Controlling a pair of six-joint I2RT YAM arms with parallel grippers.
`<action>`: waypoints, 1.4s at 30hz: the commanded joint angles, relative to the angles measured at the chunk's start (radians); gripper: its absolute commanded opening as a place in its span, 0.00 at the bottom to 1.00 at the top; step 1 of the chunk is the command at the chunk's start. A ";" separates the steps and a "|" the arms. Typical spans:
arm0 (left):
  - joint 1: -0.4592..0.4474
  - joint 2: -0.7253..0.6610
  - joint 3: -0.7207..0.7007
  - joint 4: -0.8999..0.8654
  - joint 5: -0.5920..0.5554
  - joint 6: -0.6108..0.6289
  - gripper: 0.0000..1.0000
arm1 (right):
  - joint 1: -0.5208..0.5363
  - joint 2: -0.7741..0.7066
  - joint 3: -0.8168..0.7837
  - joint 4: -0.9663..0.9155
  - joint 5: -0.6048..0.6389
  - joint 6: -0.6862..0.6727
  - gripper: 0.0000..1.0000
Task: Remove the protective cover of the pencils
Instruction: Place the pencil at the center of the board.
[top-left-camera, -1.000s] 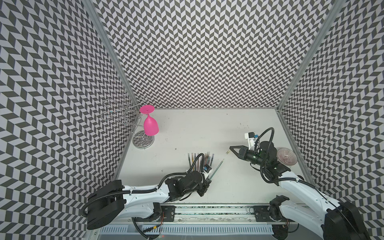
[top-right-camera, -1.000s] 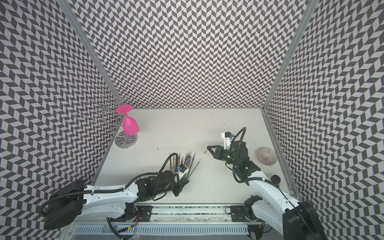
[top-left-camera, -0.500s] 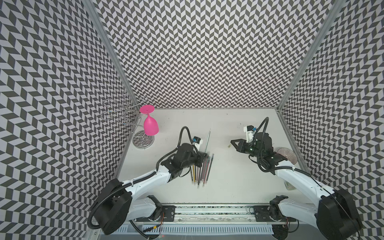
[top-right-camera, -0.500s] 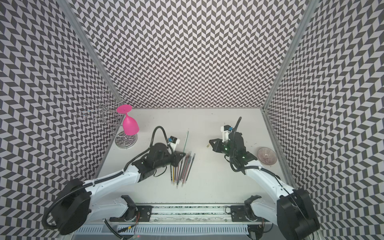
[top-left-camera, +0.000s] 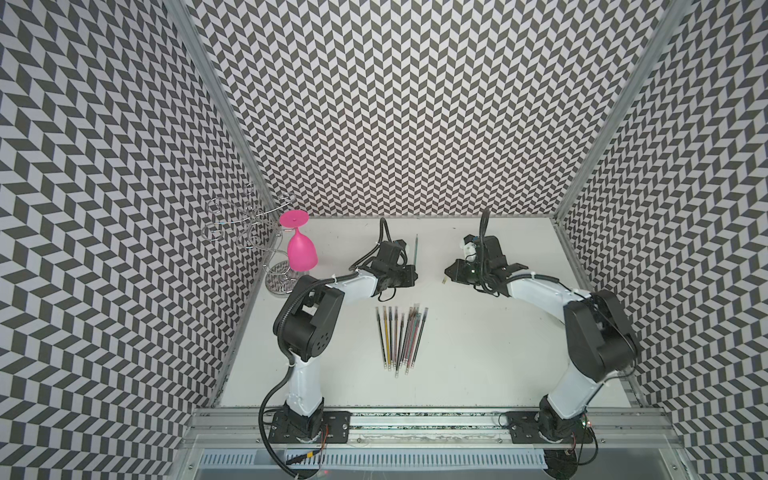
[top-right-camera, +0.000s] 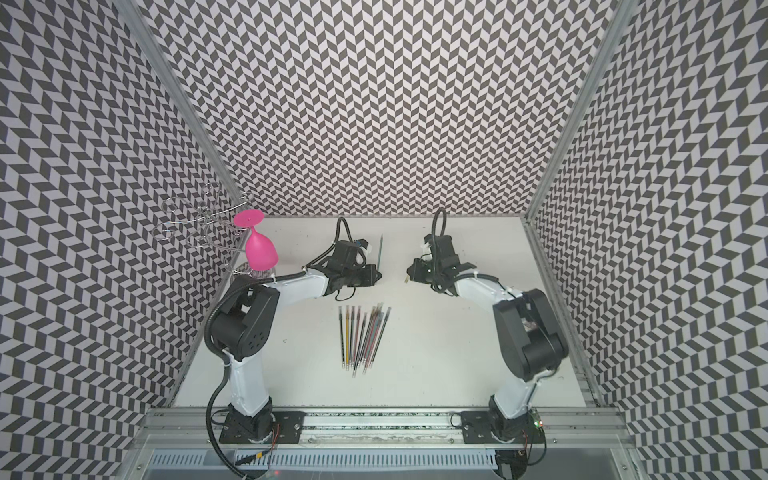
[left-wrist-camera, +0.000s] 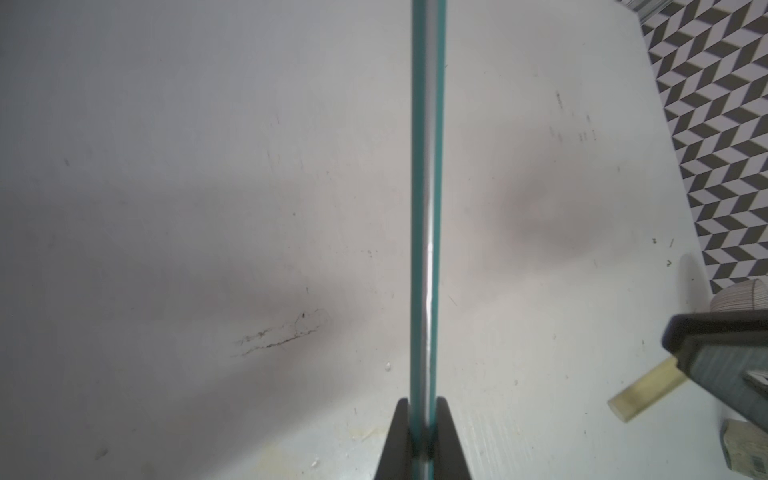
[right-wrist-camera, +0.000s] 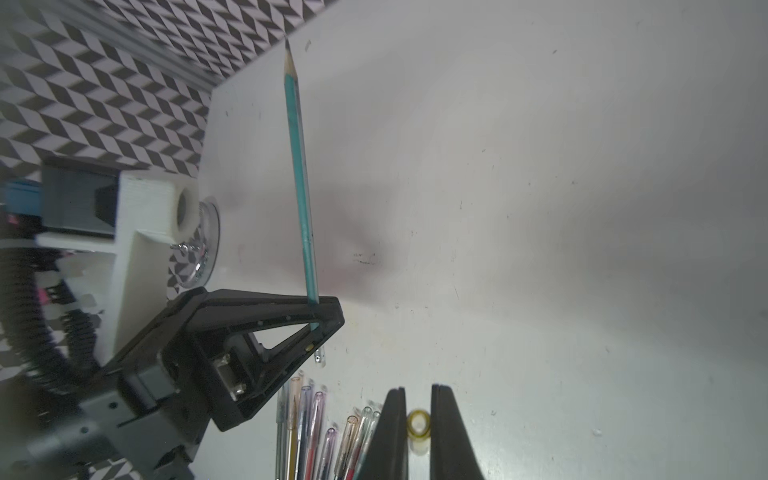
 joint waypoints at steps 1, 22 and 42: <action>-0.002 0.036 0.059 -0.073 -0.021 0.025 0.04 | -0.003 0.098 0.089 -0.044 -0.049 -0.040 0.03; 0.020 0.092 0.104 -0.177 -0.117 0.100 0.17 | -0.016 0.322 0.352 -0.253 0.239 -0.100 0.14; 0.024 -0.020 0.020 -0.079 -0.085 0.078 0.28 | -0.018 0.336 0.345 -0.261 0.330 -0.079 0.29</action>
